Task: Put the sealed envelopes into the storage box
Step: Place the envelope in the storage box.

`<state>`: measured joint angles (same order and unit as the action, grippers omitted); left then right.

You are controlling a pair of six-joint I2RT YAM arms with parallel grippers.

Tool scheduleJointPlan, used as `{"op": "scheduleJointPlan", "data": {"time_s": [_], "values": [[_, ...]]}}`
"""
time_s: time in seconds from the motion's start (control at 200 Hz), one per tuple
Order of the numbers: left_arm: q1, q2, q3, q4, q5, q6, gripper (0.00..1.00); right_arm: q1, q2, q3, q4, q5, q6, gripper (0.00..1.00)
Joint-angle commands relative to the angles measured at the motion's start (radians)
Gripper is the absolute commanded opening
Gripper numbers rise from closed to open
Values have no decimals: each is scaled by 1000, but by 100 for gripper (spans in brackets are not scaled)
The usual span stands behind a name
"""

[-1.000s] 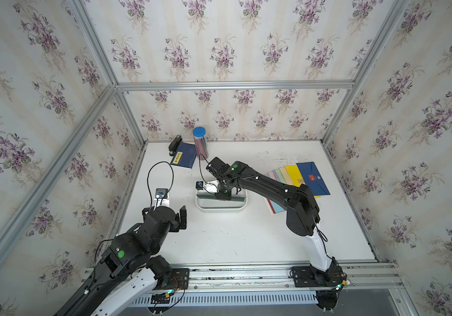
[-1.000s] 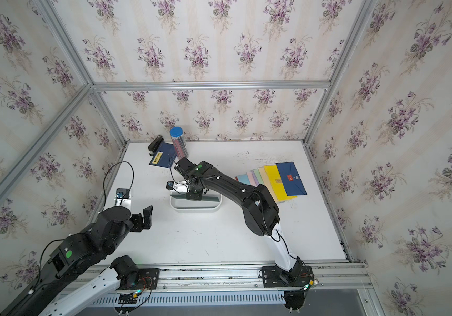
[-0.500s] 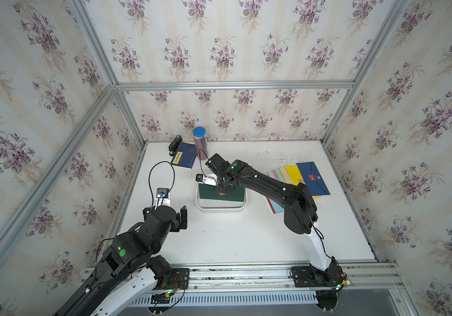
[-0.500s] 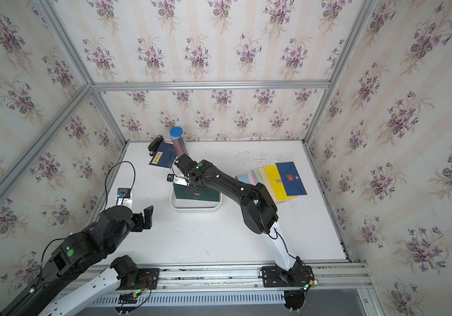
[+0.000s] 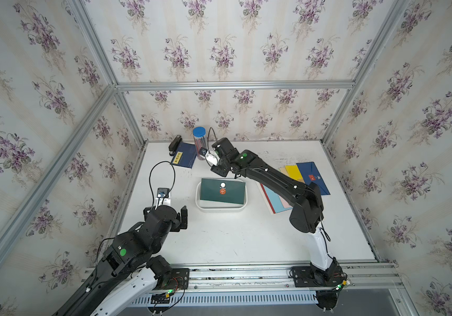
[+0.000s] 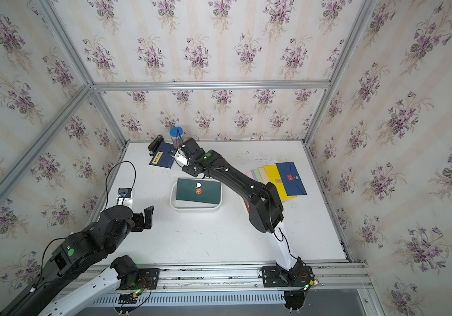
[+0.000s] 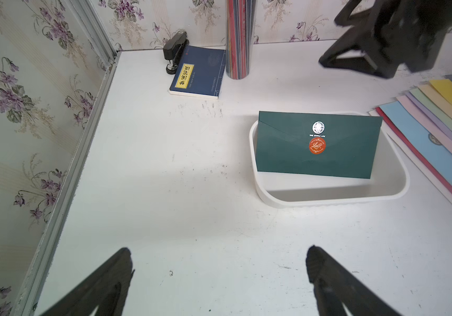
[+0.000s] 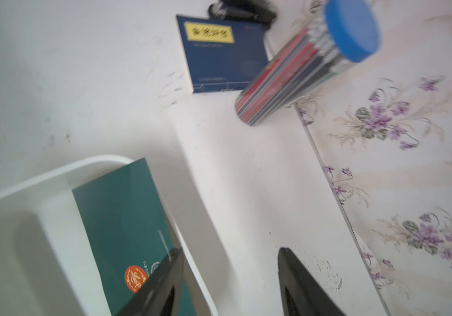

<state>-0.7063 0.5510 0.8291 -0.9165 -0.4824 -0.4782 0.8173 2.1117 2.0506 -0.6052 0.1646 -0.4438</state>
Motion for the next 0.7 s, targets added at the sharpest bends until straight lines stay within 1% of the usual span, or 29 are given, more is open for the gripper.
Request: {"op": "scheduleJointPlan", "data": {"time_s": [0.0, 0.055, 0.105, 0.175, 0.255, 0.325, 0.505, 0.58, 0.699], "values": [[2, 2, 2, 26, 8, 7, 100, -56, -87, -84, 102, -94, 351, 58], [1, 3, 1, 27, 11, 7, 100, -96, -130, -167, 145, -157, 486, 54], [1, 3, 2, 27, 13, 7, 100, -113, -159, -233, 182, -198, 567, 52], [1, 4, 0, 28, 15, 8, 100, -111, -176, -320, 240, -246, 626, 47], [2, 7, 1, 29, 16, 9, 100, -100, -145, -328, 240, -268, 675, 43], [1, 9, 2, 29, 18, 9, 100, -94, -89, -279, 210, -252, 730, 39], [0, 5, 1, 27, 14, 7, 100, -86, 54, -158, 199, -294, 829, 30], [1, 3, 1, 27, 11, 6, 100, -75, 130, -72, 163, -313, 840, 28], [1, 4, 0, 26, 11, 6, 100, -45, 250, 106, 75, -298, 827, 27]]}}
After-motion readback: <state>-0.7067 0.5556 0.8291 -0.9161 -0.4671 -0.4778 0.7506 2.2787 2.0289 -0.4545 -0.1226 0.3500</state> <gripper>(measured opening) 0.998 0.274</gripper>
